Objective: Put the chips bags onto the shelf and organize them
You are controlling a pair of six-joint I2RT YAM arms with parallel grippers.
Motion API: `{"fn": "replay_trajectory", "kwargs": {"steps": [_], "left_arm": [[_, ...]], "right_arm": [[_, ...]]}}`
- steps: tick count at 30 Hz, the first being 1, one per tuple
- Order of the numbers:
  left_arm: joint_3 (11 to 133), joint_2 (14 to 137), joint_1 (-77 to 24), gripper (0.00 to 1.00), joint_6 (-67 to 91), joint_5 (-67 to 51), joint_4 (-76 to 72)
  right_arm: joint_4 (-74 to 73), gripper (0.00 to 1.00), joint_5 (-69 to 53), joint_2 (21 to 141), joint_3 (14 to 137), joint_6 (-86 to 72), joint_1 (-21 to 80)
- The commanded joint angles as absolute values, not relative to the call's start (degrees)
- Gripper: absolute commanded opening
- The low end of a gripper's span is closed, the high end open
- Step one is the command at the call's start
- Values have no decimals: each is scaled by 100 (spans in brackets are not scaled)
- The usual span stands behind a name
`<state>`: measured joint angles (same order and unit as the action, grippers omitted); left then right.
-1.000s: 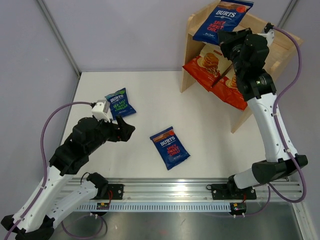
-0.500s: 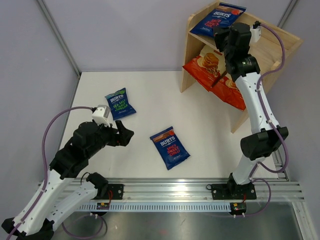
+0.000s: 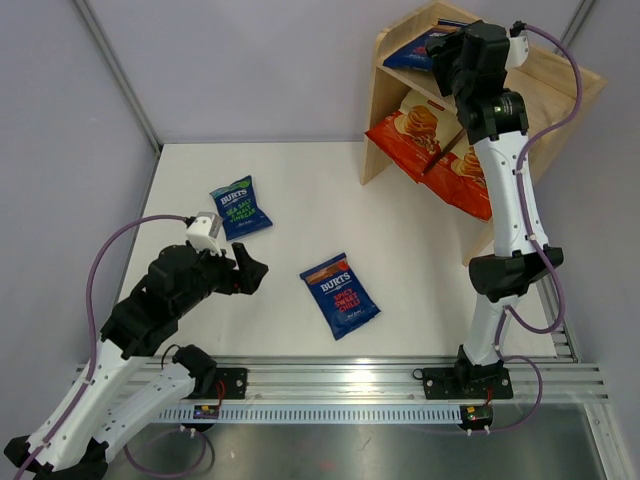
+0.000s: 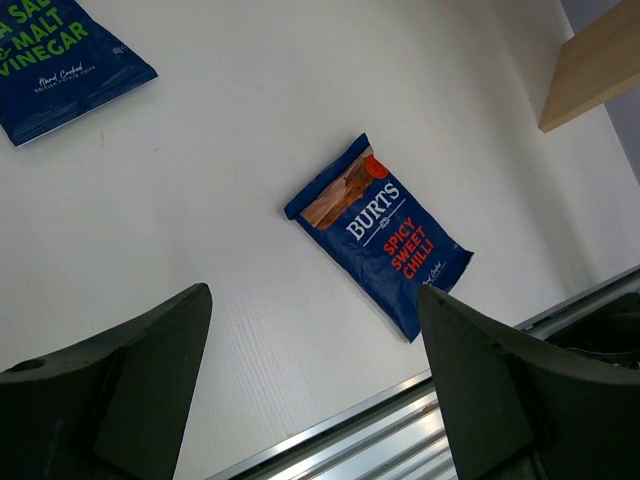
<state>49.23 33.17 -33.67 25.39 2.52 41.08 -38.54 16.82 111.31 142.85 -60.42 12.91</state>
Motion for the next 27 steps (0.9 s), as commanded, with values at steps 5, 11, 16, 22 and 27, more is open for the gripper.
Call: {"fn": "replay_trajectory", "kwargs": {"steps": [5, 11, 16, 22, 27], "left_arm": [[4939, 3287, -3349, 85, 2382, 97, 3973], [4895, 3243, -3349, 83, 2355, 35, 4025], [4860, 3226, -3349, 81, 2364, -132, 4052], [4816, 3234, -3349, 80, 2382, -176, 3999], [4790, 3226, -3349, 79, 2417, -167, 4034]], "right_arm": [[-4754, 63, 1582, 11136, 14634, -4976, 1274], [-4904, 64, 1293, 11004, 14713, -4211, 1257], [-4992, 52, 1625, 10829, 14591, -3903, 1257], [-4807, 28, 1363, 11064, 14668, -3762, 1152], [-4799, 26, 906, 11557, 15073, -3911, 1011]]}}
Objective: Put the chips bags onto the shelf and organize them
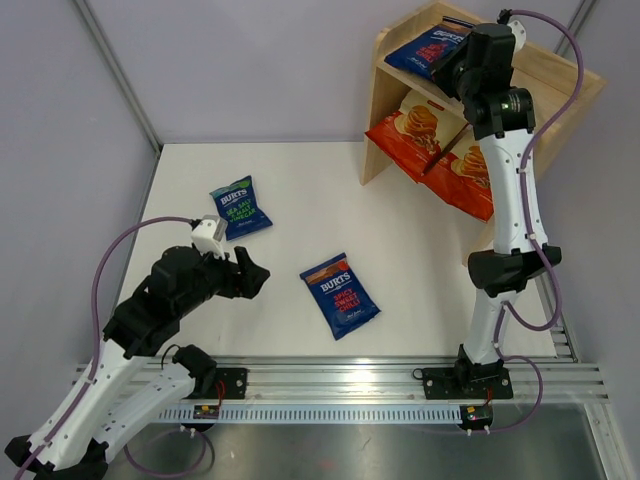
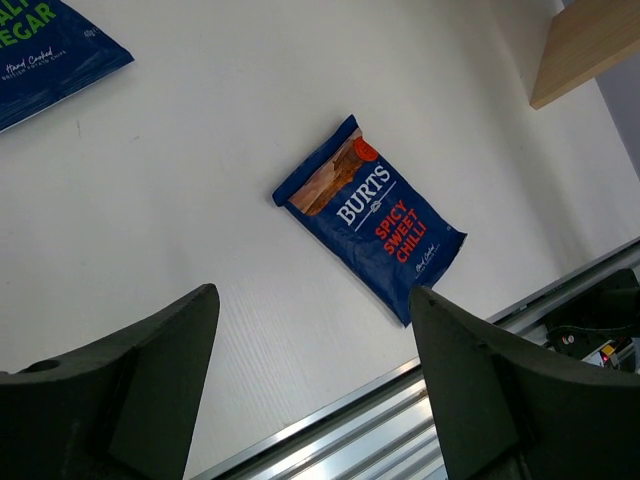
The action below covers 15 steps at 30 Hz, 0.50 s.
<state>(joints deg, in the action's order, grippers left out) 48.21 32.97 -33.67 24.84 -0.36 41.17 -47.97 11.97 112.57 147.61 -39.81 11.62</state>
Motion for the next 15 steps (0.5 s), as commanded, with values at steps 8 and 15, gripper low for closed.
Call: {"fn": "replay_trajectory", "kwargs": {"steps": [8, 15], "left_arm": [[4790, 3252, -3349, 77, 2400, -141, 4052], [4781, 3305, -3349, 77, 2408, -176, 4017]], "right_arm": [[-4597, 26, 26, 11927, 15258, -4175, 914], [-4632, 45, 132, 11374, 14907, -3982, 765]]}}
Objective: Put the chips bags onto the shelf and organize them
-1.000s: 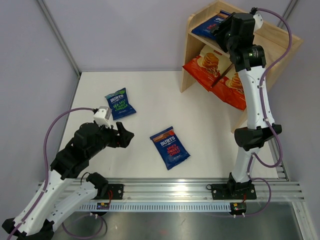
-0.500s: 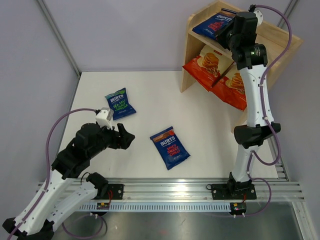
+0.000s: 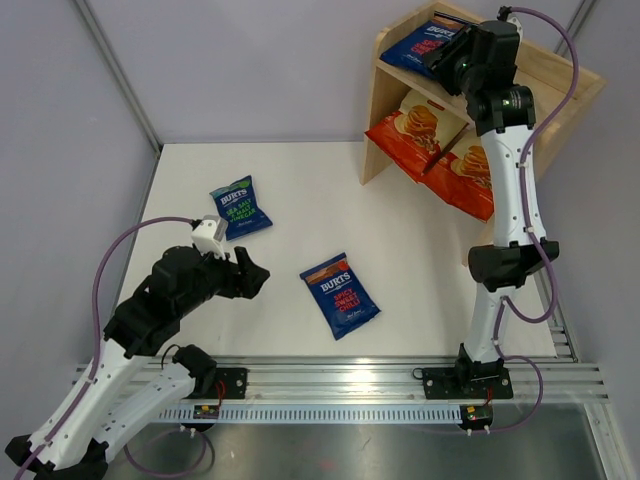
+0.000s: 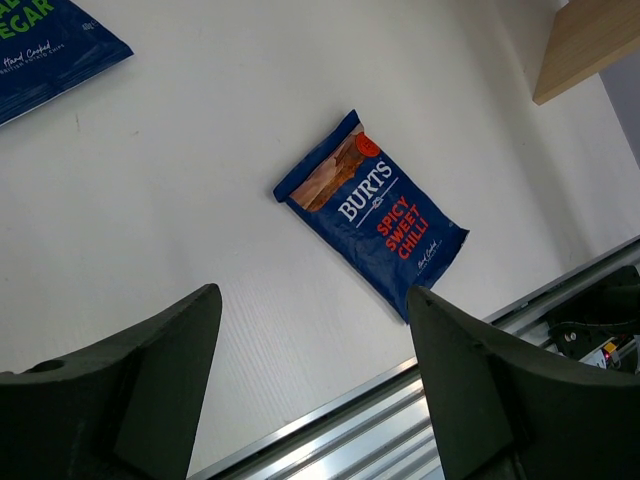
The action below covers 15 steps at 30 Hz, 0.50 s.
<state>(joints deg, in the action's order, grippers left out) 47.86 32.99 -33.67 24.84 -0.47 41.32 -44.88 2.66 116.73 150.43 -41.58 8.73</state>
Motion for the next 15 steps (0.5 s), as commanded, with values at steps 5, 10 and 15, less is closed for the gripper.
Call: {"fn": "replay_trajectory", "kwargs": {"steps": [5, 10, 15], "left_arm": [[4658, 3410, -3349, 82, 2584, -255, 3789], [4395, 3577, -3349, 99, 3153, -272, 3516], [3675, 3647, -3349, 99, 4154, -343, 2665]], "right_arm": [[-4913, 67, 272, 11145, 14933, -3614, 642], [-5080, 81, 703, 10697, 14740, -3191, 615], [-4896, 100, 205, 10030, 14345, -2813, 615]]}}
